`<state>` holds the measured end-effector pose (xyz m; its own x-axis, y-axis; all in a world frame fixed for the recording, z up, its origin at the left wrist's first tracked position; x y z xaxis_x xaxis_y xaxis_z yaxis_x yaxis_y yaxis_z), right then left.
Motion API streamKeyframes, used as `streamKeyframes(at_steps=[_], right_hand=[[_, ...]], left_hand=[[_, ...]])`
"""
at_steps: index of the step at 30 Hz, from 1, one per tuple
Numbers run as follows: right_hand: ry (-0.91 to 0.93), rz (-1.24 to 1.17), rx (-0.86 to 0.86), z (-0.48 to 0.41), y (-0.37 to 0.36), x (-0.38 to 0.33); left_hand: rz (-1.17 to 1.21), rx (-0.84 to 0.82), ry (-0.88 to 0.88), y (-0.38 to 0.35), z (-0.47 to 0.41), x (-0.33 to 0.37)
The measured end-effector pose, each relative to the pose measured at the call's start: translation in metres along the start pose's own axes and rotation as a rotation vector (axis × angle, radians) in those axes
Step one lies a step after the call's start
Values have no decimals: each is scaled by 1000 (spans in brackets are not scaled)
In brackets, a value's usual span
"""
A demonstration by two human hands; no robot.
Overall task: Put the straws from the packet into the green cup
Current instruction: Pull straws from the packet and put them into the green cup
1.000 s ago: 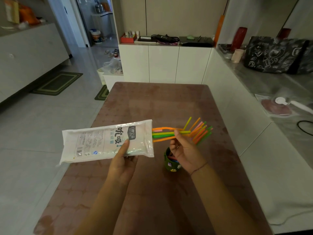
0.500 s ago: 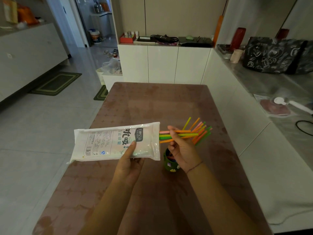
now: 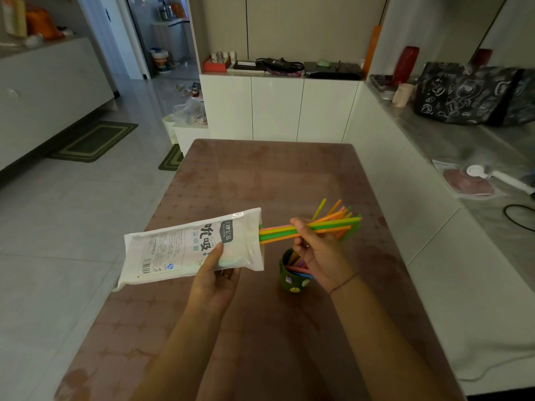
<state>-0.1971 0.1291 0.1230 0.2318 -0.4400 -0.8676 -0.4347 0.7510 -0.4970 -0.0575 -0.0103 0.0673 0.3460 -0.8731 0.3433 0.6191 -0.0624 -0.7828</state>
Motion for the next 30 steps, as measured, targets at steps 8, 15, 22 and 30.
streamKeyframes(at_steps=[8, 15, 22, 30], right_hand=[[52, 18, 66, 0, 3, 0], [194, 166, 101, -13, 24, -32], [263, 298, 165, -15, 47, -57], [325, 717, 347, -24, 86, -71]], left_hand=[[19, -22, 16, -1, -2, -1], [64, -12, -12, 10, -5, 15], [9, 64, -31, 18, -9, 23], [-20, 86, -32, 23, -12, 25]])
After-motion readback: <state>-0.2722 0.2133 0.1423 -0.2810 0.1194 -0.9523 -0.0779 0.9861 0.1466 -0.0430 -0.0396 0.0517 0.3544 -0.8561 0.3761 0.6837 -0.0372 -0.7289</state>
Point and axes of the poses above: each hand's wrist, its own z-axis away from the middle knuckle, its own y-axis out of the back of the hand, x = y × z, the point moved 6 cm from there along -z, towards the middle knuckle, and after that the axes turned 11 degrees about y, right-handed, at the moved point
